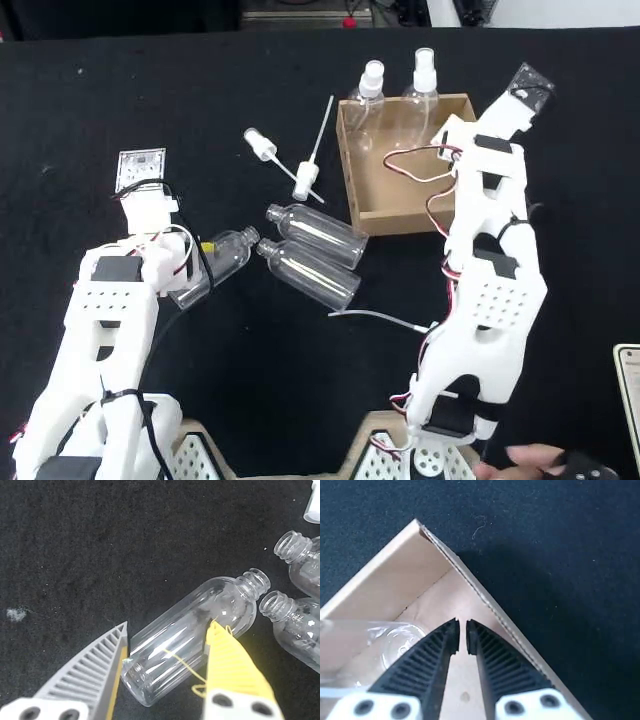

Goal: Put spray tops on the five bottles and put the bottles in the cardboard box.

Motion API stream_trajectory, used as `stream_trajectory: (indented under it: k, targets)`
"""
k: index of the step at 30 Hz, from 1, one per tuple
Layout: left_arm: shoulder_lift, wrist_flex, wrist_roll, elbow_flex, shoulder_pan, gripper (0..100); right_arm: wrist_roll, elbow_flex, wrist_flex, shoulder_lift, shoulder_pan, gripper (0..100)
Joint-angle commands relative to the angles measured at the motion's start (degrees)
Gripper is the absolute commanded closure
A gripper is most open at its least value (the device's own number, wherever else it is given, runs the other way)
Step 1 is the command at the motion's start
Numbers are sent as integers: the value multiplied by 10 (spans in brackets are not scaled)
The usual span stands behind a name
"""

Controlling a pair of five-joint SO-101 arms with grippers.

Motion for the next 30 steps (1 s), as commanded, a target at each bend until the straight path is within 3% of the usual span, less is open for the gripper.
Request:
stream_trajectory:
  k: [1,10,14,30]
  targets:
    - [-2,-11,-1,-6,-7,758,-7,-29,-12,-9,-15,987]
    - [-2,-11,-1,-5,-7,758,-9,-33,-13,-9,-18,987]
    - [-2,-11,-1,-5,-7,758,-52,-32,-13,-8,-18,987]
    - [-2,-11,-1,-6,-7,758,-48,-45,-37,23,-25,987]
